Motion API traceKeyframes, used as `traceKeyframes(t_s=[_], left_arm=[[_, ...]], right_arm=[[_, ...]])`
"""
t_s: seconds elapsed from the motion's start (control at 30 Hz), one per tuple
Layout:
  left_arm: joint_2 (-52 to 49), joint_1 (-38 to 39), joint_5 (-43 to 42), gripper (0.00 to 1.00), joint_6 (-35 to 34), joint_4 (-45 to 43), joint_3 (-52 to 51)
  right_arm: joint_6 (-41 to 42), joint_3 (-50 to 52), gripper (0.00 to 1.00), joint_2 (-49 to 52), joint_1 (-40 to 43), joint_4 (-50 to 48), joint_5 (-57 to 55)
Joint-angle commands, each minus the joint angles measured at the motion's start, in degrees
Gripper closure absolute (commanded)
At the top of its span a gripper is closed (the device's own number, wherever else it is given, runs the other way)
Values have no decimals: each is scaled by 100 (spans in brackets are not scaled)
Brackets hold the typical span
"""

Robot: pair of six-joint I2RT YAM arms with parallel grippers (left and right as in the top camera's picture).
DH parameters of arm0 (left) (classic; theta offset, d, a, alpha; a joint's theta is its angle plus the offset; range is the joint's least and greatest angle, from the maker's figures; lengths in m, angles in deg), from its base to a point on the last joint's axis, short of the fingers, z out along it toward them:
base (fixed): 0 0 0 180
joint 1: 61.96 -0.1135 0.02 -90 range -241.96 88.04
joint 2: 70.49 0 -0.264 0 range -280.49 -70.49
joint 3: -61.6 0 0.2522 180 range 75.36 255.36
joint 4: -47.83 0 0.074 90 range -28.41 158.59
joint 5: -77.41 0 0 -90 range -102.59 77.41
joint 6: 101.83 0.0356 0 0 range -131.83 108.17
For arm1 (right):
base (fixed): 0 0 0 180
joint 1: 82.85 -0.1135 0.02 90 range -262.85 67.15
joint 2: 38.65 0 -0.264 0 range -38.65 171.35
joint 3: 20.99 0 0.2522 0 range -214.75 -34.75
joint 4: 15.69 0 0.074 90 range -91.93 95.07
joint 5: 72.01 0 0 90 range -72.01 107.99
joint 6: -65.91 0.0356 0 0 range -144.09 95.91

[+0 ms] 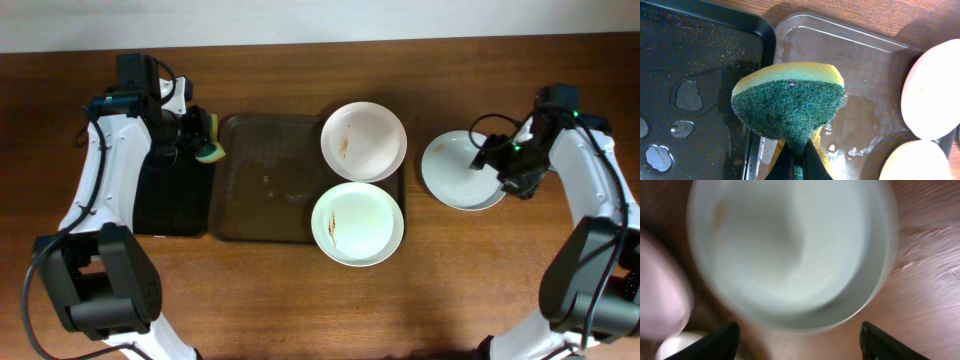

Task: Clean dirty plates on tray and stack at the side
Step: 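Lift the scrubbed plate with the right gripper and place it right of the tray, then grip the bottom white plate's rim with the right gripper and pull it left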

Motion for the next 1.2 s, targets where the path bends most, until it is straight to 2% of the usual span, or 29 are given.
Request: traceKeyframes(t_s=[0.0, 0.13, 0.2, 0.27, 0.4, 0.53, 0.7, 0.73, 0.8, 0.83, 1.0, 1.17], left_arm=[[11, 13, -2, 99, 35, -9, 2], [11, 15, -2, 99, 37, 0, 2], [11, 13, -2, 99, 35, 11, 2], [11, 13, -2, 99, 35, 13, 2], [11, 15, 0, 99, 35, 9, 2], [11, 50, 2, 99, 37, 7, 2], [11, 111, 42, 99, 35, -7, 2], [11, 116, 44, 99, 35, -13, 2], [11, 116, 44, 99, 37, -11, 2], [11, 116, 46, 99, 37, -13, 2], [11, 118, 133, 99, 37, -15, 2], [11, 131, 149, 99, 35, -59, 2]], right_arm=[[-310, -136, 30, -313, -835, 330, 363], [66, 76, 34, -280, -2000, 608, -393], [240, 299, 45, -278, -2583, 520, -693], [409, 573, 50, -271, -2942, 321, -1180], [428, 1132, 65, -269, -3171, -262, -1156], [424, 1606, 65, -240, -3198, -837, -890], [431, 1631, 67, 50, -3296, -1019, -728], [472, 1631, 73, 118, -3351, -1040, -728], [645, 1628, 91, 138, -3386, -1095, -723], [710, 1604, 96, 138, -3383, -1095, -726], [857, 988, 96, 120, -3668, -981, -514], [2188, 831, 96, 212, -4522, -2435, -874]])
